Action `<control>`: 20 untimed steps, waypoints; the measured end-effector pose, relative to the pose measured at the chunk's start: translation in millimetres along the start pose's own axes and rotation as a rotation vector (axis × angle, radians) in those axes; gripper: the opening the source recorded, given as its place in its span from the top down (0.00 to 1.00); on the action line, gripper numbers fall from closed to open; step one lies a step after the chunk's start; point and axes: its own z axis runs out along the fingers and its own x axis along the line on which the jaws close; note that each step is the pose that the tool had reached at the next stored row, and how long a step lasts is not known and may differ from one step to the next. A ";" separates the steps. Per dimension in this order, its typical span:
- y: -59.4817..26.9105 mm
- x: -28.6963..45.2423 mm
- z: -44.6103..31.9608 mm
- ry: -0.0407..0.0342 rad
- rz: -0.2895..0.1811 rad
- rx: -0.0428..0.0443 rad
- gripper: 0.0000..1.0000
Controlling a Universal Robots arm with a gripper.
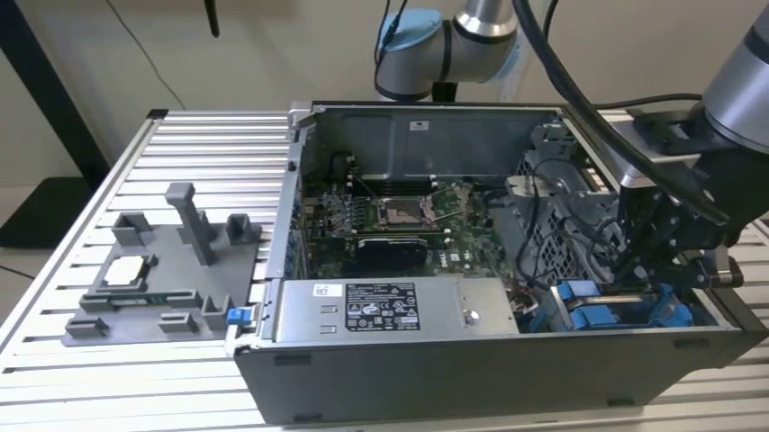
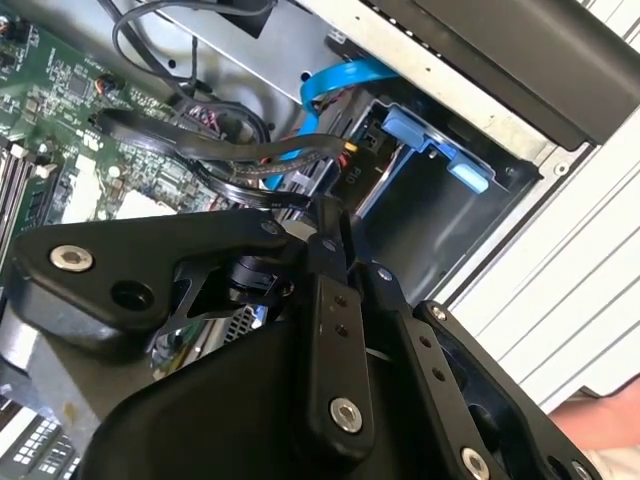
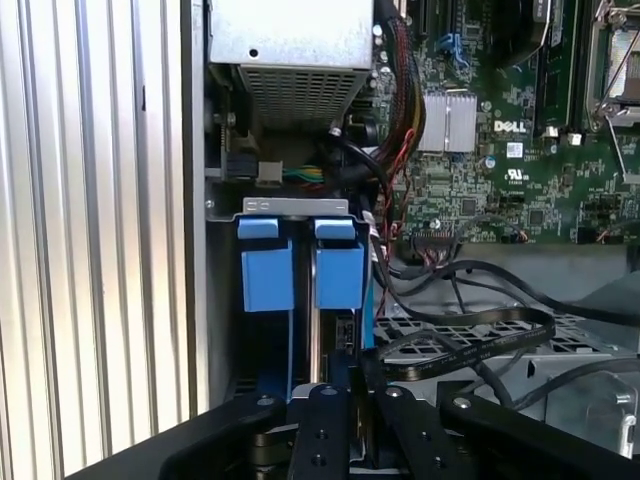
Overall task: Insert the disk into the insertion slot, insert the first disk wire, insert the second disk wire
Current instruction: 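Insert the second disk wire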
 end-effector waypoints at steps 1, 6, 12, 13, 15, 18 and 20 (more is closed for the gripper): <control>0.0 -0.1 0.2 0.0000 0.000 0.0001 1.00; -0.1 -0.6 0.3 0.0002 0.000 0.0007 1.00; 0.0 -1.5 1.7 0.0001 -0.001 0.0070 1.00; 0.1 -1.7 2.0 0.0002 -0.001 0.0085 1.00; 0.1 -1.9 2.5 0.0000 -0.001 0.0104 1.00; 0.1 -1.9 2.8 0.0003 -0.001 0.0108 1.00; 0.1 -1.9 3.1 0.0004 -0.001 0.0108 1.00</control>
